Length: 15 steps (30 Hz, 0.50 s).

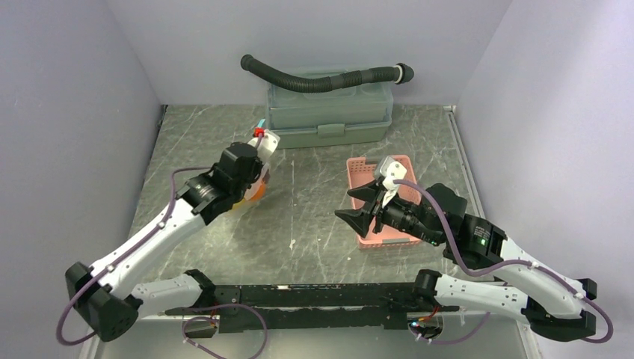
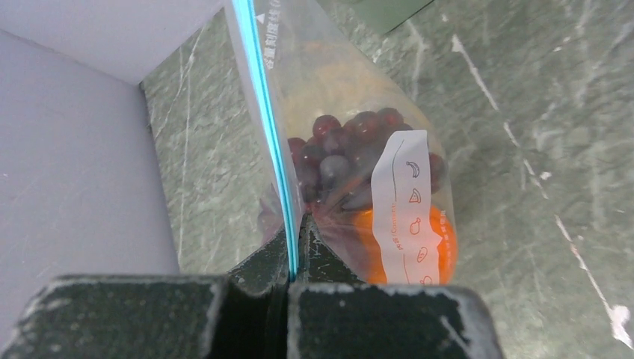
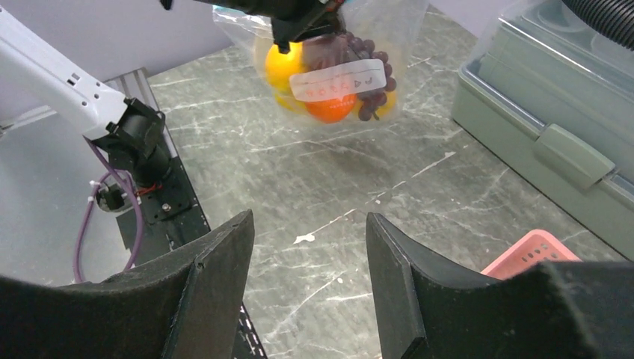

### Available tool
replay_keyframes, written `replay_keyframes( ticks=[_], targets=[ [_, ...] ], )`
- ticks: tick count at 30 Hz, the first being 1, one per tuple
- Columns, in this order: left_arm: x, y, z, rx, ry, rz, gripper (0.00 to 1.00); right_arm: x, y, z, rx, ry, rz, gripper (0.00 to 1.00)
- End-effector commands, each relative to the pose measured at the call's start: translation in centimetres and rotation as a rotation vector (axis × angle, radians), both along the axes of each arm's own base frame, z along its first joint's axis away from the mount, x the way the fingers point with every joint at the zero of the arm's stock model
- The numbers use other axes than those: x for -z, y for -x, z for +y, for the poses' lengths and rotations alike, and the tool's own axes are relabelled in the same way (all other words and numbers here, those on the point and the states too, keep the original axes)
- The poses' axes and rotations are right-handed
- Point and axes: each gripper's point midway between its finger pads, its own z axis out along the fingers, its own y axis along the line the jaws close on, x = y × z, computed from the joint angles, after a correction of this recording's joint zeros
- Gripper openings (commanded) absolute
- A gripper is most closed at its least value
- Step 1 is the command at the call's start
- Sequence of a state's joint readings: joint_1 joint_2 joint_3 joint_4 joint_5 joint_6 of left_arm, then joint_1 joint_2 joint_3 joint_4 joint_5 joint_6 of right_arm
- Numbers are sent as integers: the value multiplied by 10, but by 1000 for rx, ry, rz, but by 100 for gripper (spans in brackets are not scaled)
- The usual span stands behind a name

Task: Place the food in the zip-top bag and seal the zipper
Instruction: Place the zipper food storage bag at the center of the board.

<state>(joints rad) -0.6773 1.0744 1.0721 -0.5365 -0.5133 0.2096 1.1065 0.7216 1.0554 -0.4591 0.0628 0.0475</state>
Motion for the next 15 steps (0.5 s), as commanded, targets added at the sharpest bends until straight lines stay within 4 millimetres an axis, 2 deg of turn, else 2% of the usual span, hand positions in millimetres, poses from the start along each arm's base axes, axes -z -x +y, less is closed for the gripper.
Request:
replay_keyframes(
  ticks=[1, 5, 8, 15],
  targets=[
    [-18, -32, -2, -89, -37, -92, 0, -14, 0, -2, 5, -59, -36, 60],
    [19, -45, -10, -149, -75, 8, 0, -13, 3, -5, 0, -65, -32, 61],
    [44, -48, -20, -164, -72, 94, 0, -11, 4, -9, 3, -62, -31, 62],
    [73, -35, -68, -62, 63, 168, 0, -12, 6, -19, 17, -78, -38, 64]
  ],
)
